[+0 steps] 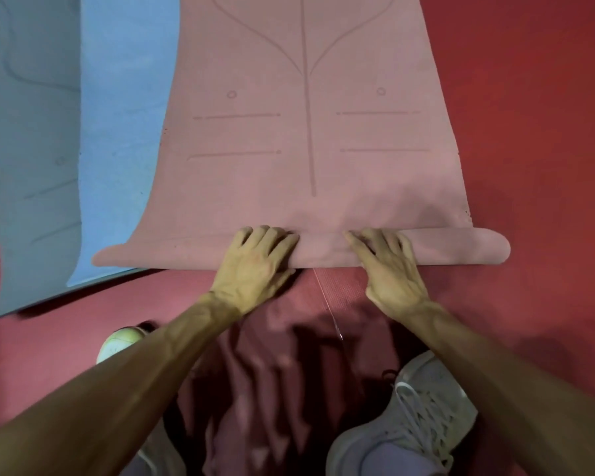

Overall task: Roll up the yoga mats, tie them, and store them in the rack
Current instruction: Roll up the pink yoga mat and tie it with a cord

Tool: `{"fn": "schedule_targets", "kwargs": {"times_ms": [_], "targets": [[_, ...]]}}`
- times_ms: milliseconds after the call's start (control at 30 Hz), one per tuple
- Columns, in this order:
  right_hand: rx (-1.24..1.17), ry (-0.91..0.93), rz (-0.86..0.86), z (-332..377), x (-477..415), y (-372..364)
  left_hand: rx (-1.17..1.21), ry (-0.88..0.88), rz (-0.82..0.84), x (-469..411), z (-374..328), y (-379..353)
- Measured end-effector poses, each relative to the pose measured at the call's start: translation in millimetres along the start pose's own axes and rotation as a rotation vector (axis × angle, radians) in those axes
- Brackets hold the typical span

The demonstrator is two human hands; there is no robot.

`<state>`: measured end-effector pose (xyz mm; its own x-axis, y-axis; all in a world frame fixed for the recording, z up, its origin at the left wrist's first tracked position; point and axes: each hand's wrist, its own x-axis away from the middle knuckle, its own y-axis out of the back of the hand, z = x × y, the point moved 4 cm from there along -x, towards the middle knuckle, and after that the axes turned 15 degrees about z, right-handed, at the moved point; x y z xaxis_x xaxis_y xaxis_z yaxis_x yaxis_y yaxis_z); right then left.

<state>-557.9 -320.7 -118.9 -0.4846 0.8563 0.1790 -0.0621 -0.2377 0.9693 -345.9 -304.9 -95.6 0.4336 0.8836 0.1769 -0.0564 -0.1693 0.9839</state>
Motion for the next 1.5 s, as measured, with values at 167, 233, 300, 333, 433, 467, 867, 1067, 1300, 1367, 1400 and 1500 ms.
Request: {"fn": "schedule_targets", "kwargs": {"times_ms": [167,233,300,333,433,467,867,1067,1300,1367,1400,1500], "targets": [[-0.006,0.029,0.014,4.5,-1.3,-6.7,0.075,0.025,0.19,-3.4,3.1,-8.9],[-0.047,0.027,0.012,6.7,-2.2,-7.4,0.119,0.024,0.226,-1.2,1.3,-7.4],[-0.087,0.019,0.012,7.3,0.4,-9.3,0.22,0.022,0.245,1.2,-0.7,-4.4],[-0.115,0.01,0.021,6.9,2.2,-10.4,0.267,0.024,0.282,2.4,-1.9,-5.2],[-0.217,-0.037,0.175,7.5,5.6,-13.4,0.315,0.039,0.366,5.5,-6.7,-8.9],[-0.223,-0.048,0.243,8.7,6.0,-13.4,0.334,0.037,0.384,6.6,-8.6,-10.4],[-0.264,-0.083,0.492,31.0,13.7,-23.2,0.624,0.311,0.483,36.4,-6.0,-50.8],[-0.333,-0.073,0.575,30.4,13.4,-19.2,0.744,0.287,0.548,41.9,-1.6,-58.2],[-0.408,-0.132,0.623,33.3,19.1,-28.7,0.743,0.332,0.6,45.3,-2.3,-62.9],[-0.406,-0.181,0.585,34.1,17.3,-30.2,0.716,0.371,0.645,40.8,-0.2,-60.5],[-0.41,-0.22,0.566,34.5,17.2,-31.0,0.696,0.388,0.65,38.8,0.1,-58.9],[-0.418,-0.316,0.539,32.3,19.2,-33.9,0.612,0.414,0.603,32.7,-1.1,-55.4]]}}
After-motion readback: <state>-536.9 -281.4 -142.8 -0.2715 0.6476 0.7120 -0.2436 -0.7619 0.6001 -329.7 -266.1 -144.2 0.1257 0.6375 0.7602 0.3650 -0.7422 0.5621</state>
